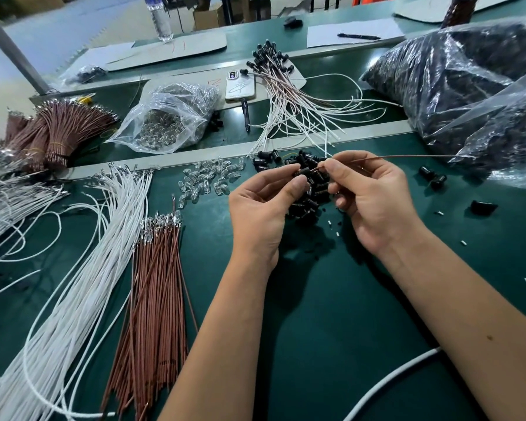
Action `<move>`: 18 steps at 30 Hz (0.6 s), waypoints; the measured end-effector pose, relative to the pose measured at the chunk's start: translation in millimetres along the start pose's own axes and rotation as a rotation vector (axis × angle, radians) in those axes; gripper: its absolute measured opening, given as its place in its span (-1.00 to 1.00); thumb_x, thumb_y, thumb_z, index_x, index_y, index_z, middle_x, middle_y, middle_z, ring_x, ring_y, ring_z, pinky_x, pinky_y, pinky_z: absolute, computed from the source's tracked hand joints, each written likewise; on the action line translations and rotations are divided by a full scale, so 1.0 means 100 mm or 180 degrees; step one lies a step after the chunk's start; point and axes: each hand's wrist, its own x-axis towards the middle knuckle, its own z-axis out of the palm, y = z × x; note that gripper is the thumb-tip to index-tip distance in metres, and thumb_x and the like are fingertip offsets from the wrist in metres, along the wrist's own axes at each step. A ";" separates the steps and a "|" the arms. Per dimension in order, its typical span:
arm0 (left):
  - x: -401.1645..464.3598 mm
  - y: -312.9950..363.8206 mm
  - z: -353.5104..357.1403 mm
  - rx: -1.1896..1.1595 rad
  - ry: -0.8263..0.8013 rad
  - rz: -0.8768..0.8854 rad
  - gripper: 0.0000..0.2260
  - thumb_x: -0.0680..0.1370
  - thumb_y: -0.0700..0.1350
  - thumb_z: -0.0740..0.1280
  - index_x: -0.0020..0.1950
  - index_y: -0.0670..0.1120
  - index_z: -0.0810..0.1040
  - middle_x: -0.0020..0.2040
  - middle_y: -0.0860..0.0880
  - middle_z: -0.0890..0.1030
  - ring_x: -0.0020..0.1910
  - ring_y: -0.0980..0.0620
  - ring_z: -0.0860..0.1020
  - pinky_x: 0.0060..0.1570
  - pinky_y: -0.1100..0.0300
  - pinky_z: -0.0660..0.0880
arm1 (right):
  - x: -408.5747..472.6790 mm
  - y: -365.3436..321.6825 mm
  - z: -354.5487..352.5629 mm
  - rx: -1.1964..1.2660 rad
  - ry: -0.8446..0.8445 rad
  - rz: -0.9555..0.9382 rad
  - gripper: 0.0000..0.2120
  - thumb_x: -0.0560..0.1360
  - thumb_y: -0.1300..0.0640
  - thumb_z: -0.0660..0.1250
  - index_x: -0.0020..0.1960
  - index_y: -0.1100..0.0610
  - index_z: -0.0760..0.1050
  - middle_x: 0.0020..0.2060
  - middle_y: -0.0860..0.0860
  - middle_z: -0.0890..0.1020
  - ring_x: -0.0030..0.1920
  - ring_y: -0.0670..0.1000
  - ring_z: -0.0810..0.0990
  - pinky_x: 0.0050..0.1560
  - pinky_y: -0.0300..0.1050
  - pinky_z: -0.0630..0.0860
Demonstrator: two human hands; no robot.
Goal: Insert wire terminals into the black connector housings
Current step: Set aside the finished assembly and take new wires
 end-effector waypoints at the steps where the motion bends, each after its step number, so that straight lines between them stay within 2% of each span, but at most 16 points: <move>1: 0.00 0.00 0.00 0.0014 -0.0024 0.0009 -0.82 0.45 -0.38 0.49 -0.01 -0.17 0.71 -0.15 -0.15 0.72 -0.09 -0.10 0.65 0.07 0.12 0.61 | 0.00 0.00 0.00 -0.0023 -0.0031 0.0017 -0.86 0.42 0.29 0.54 -0.11 0.14 0.60 -0.18 0.14 0.70 -0.42 -0.06 0.55 -0.49 -0.28 0.40; 7: 0.00 0.02 0.00 0.0110 0.0096 0.0129 -0.70 0.42 -0.43 0.51 0.06 -0.16 0.64 -0.09 -0.12 0.74 -0.09 0.03 0.71 -0.06 0.25 0.59 | -0.02 0.01 0.00 -0.0557 -0.0083 -0.0367 -0.85 0.47 0.33 0.54 -0.12 0.14 0.61 -0.34 0.06 0.66 -0.45 -0.06 0.55 -0.51 -0.26 0.42; 12: -0.01 0.01 0.00 0.0212 0.0127 0.0251 -0.75 0.39 -0.41 0.54 0.00 -0.21 0.63 -0.13 -0.09 0.74 -0.12 0.03 0.70 -0.05 0.24 0.59 | -0.04 0.04 0.03 -0.0731 -0.0084 -0.0422 -0.87 0.47 0.31 0.55 -0.13 0.16 0.62 -0.38 0.02 0.66 -0.45 -0.07 0.55 -0.52 -0.26 0.42; 18: -0.01 -0.01 0.01 0.0256 -0.0003 0.0283 -0.80 0.40 -0.42 0.53 -0.05 -0.21 0.67 -0.08 -0.18 0.73 -0.09 -0.05 0.69 0.03 0.13 0.62 | -0.04 0.02 0.03 -0.0636 -0.0189 -0.0343 -0.90 0.44 0.18 0.57 -0.22 0.09 0.68 -0.36 0.10 0.62 -0.44 -0.05 0.46 -0.53 -0.24 0.36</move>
